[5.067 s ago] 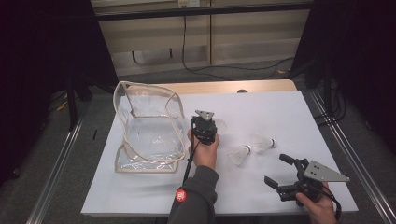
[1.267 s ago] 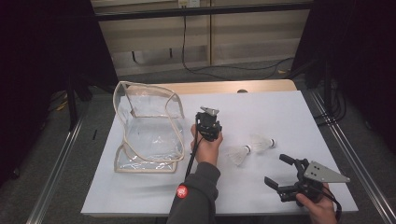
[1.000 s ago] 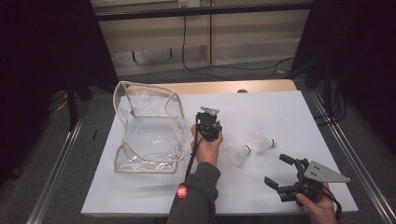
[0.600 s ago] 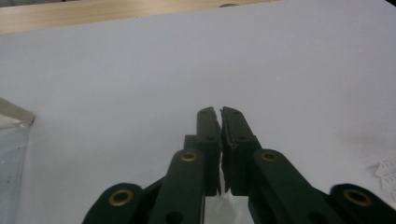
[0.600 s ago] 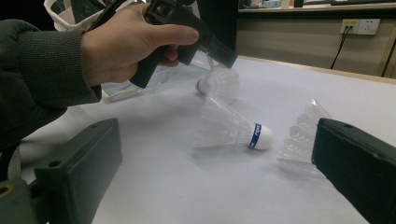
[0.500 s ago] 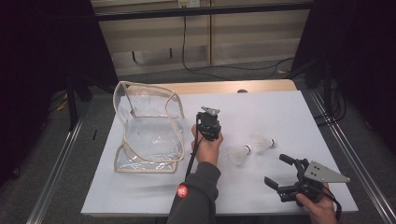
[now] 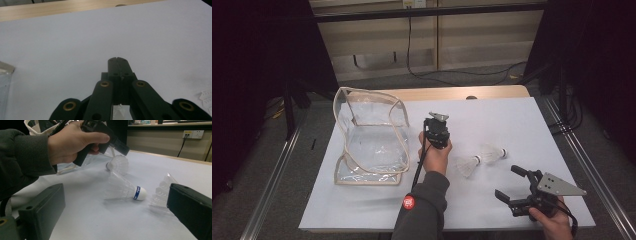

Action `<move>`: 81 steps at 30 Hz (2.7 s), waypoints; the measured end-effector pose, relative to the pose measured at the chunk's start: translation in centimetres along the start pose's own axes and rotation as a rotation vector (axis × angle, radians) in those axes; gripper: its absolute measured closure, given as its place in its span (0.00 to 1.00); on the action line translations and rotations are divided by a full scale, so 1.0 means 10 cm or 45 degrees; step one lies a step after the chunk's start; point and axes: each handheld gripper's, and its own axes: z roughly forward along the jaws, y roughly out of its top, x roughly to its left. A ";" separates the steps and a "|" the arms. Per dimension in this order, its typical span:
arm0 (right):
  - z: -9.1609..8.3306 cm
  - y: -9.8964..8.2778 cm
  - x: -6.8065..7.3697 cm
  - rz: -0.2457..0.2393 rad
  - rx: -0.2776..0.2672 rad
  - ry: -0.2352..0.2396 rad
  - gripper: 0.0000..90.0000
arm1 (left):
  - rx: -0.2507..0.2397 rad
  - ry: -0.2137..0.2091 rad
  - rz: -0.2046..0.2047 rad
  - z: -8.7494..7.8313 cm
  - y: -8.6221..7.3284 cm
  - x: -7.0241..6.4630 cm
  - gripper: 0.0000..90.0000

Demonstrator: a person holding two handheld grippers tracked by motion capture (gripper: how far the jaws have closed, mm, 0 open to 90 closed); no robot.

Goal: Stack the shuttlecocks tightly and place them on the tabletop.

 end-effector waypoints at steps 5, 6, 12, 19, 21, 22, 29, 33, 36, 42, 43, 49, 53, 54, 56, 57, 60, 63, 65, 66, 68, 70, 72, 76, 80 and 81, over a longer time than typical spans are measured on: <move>-0.01 0.00 -0.01 0.003 0.000 -0.002 0.01 | 0.007 -0.001 0.003 0.02 0.02 0.00 1.00; -0.01 0.00 -0.01 0.003 0.000 -0.001 0.01 | 0.010 0.001 0.008 0.03 0.01 0.00 1.00; -0.01 0.00 0.00 0.003 0.000 -0.001 0.01 | 0.009 -0.002 0.006 0.02 0.01 0.01 0.92; -0.01 0.00 0.00 0.000 0.001 0.003 0.01 | 0.026 -0.024 0.022 -0.03 -0.01 0.02 0.86; -0.01 0.00 0.00 0.000 0.001 0.002 0.01 | 0.037 -0.013 0.031 -0.03 -0.01 0.03 0.84; -0.01 0.00 0.00 -0.001 0.001 0.002 0.01 | 0.038 -0.015 0.027 -0.04 -0.02 0.04 0.84; -0.01 0.00 0.00 -0.001 0.002 0.002 0.01 | 0.060 -0.020 0.041 -0.08 -0.04 0.03 0.83; -0.01 0.00 0.00 0.000 0.004 0.004 0.01 | 0.078 -0.014 0.022 -0.05 -0.08 0.06 0.87; -0.01 0.00 0.00 0.000 0.005 0.005 0.01 | 0.061 -0.010 0.018 -0.05 -0.07 0.06 0.90; -0.01 -0.01 0.00 0.002 0.005 0.005 0.01 | 0.059 -0.021 0.002 -0.03 -0.05 0.06 0.99; -0.01 -0.01 0.00 0.001 0.005 0.005 0.01 | 0.060 -0.020 0.003 -0.02 -0.05 0.06 1.00; -0.01 -0.01 0.00 0.001 0.004 0.005 0.01 | 0.066 -0.019 -0.017 0.02 -0.03 0.05 1.00; -0.01 -0.01 0.00 0.000 0.003 0.005 0.01 | 0.070 -0.017 -0.013 0.04 -0.02 0.04 1.00; -0.01 -0.01 0.00 0.000 0.003 0.005 0.01 | 0.068 -0.015 -0.017 0.04 -0.01 0.04 1.00; -0.01 -0.01 0.00 0.000 0.003 0.005 0.01 | 0.064 -0.015 -0.030 0.04 -0.01 0.04 1.00; -0.01 -0.01 0.00 -0.002 0.002 0.004 0.01 | 0.059 -0.015 -0.035 0.05 -0.01 0.04 1.00; -0.01 0.00 0.00 -0.001 0.002 0.006 0.01 | 0.054 -0.011 -0.044 0.05 -0.01 0.04 1.00; -0.01 -0.01 0.00 -0.002 0.003 0.004 0.01 | 0.045 -0.012 -0.053 0.04 0.00 0.05 1.00; -0.01 -0.01 0.00 0.001 0.004 0.007 0.01 | 0.035 -0.011 -0.065 0.04 0.00 0.05 1.00; -0.01 -0.01 0.00 0.001 0.004 0.007 0.01 | 0.037 -0.014 -0.068 0.04 0.00 0.04 1.00; -0.01 -0.01 0.00 0.002 0.004 0.007 0.01 | 0.045 -0.020 -0.066 0.04 0.00 0.05 1.00; -0.01 0.00 0.00 0.000 0.004 0.006 0.01 | 0.045 -0.020 -0.065 0.04 0.00 0.04 1.00; -0.01 0.00 0.00 -0.002 0.003 0.004 0.01 | 0.036 -0.020 -0.064 0.04 0.00 0.04 1.00; -0.01 0.00 0.00 -0.003 0.005 0.007 0.01 | 0.032 -0.023 -0.073 0.04 0.01 0.04 1.00; -0.01 0.00 0.00 -0.003 0.004 0.006 0.01 | 0.026 -0.023 -0.078 0.04 0.00 0.04 1.00; -0.01 0.00 0.00 -0.001 0.005 0.006 0.01 | 0.026 -0.024 -0.077 0.04 0.00 0.04 0.99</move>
